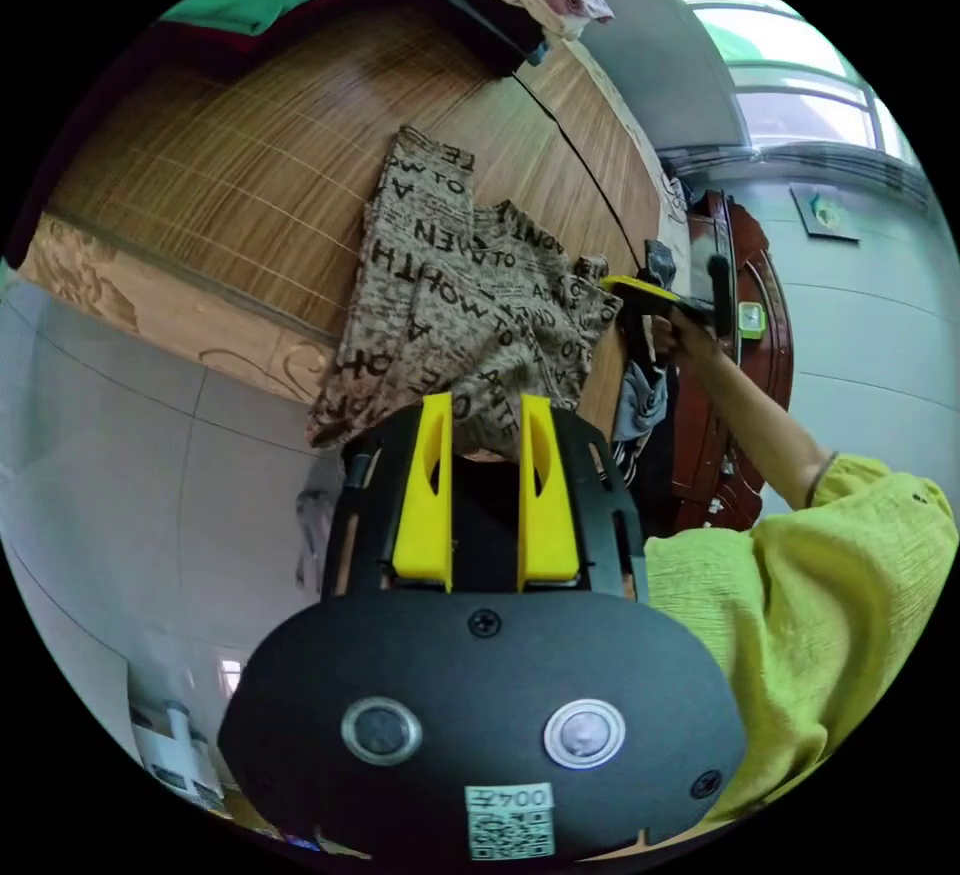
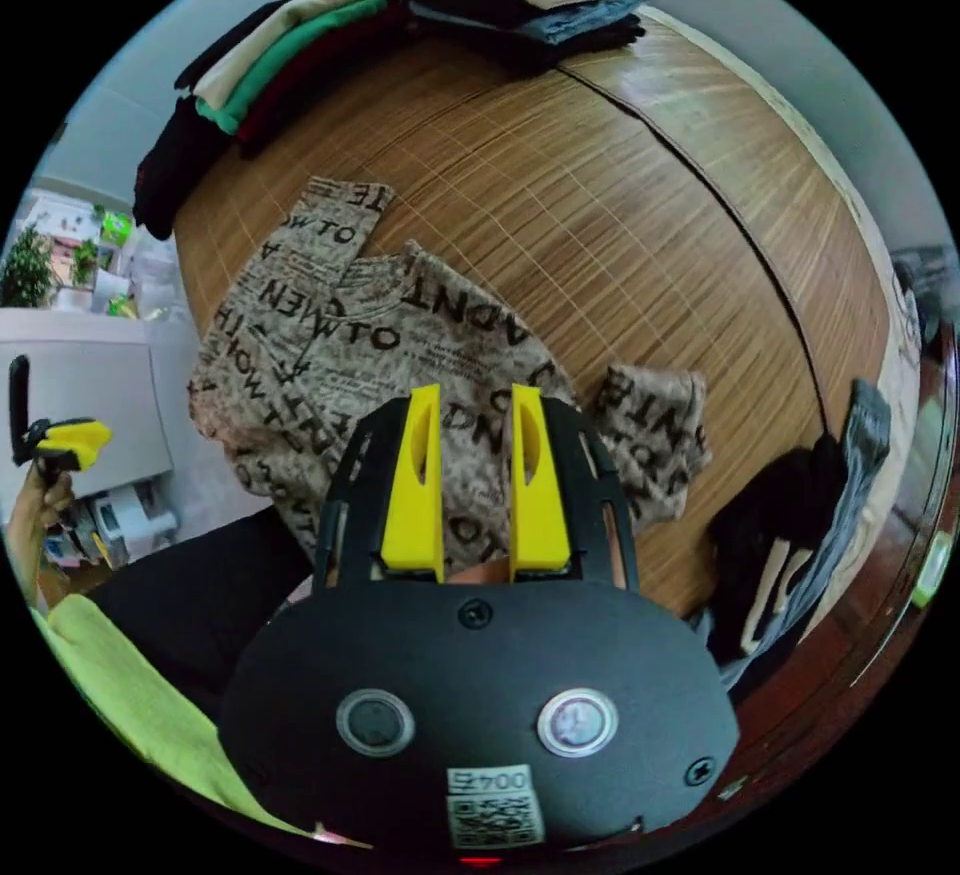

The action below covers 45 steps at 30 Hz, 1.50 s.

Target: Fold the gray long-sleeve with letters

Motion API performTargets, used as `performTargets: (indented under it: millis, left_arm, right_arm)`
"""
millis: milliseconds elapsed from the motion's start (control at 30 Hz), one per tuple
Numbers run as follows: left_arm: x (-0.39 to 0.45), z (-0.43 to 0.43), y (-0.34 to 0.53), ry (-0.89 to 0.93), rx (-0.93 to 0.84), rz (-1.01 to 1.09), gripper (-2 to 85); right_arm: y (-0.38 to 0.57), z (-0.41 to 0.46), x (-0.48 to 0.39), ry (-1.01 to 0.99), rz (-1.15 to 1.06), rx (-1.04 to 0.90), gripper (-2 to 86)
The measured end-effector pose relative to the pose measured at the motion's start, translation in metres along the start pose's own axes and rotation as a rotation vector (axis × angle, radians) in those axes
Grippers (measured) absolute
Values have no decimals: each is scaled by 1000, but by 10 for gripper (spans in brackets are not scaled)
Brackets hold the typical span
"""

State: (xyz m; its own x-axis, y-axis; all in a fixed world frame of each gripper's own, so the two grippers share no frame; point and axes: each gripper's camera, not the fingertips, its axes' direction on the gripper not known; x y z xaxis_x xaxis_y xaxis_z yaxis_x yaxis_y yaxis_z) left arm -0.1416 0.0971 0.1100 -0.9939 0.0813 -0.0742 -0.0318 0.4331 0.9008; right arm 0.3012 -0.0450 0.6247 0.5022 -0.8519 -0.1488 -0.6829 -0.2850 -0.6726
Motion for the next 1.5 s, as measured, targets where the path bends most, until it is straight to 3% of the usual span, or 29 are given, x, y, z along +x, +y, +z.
performTargets:
  millis: [167,300,433,500,600,767,867,1000,1067,1267,1400,1500]
  left_arm:
    - [12,22,74,56,23,-120,88]
    - [16,38,122,75,10,-208,85]
    - [21,47,130,124,51,-209,84]
    - [25,49,123,150,65,-183,84]
    - [41,46,104,155,72,-88,85]
    - [78,38,71,138,111,113,86]
    - [105,36,51,160,138,232,88]
    - [151,40,28,164,147,402,93]
    - [175,42,22,146,159,485,95]
    - [257,27,11,167,339,681,116]
    - [321,25,11,151,440,846,150]
    - [380,48,3,140,387,946,207]
  right_arm:
    - [-76,43,-36,197,-315,-110,134]
    - [-93,73,-44,295,-430,-258,131]
    - [-87,55,-17,31,-228,-298,26]
    - [-67,31,3,-93,-104,-216,16]
    - [-10,-54,35,-279,77,89,6]
    - [119,-241,1,-119,-191,437,-4]
    - [180,-334,-18,-44,-386,520,-6]
    - [247,-428,-11,-87,-511,634,-7]
    - [291,-479,15,-222,-494,789,-6]
    - [397,-518,116,-799,-426,1173,-4]
    - [455,-505,164,-977,-322,1365,-3]
    - [487,-497,181,-1025,-261,1421,-3]
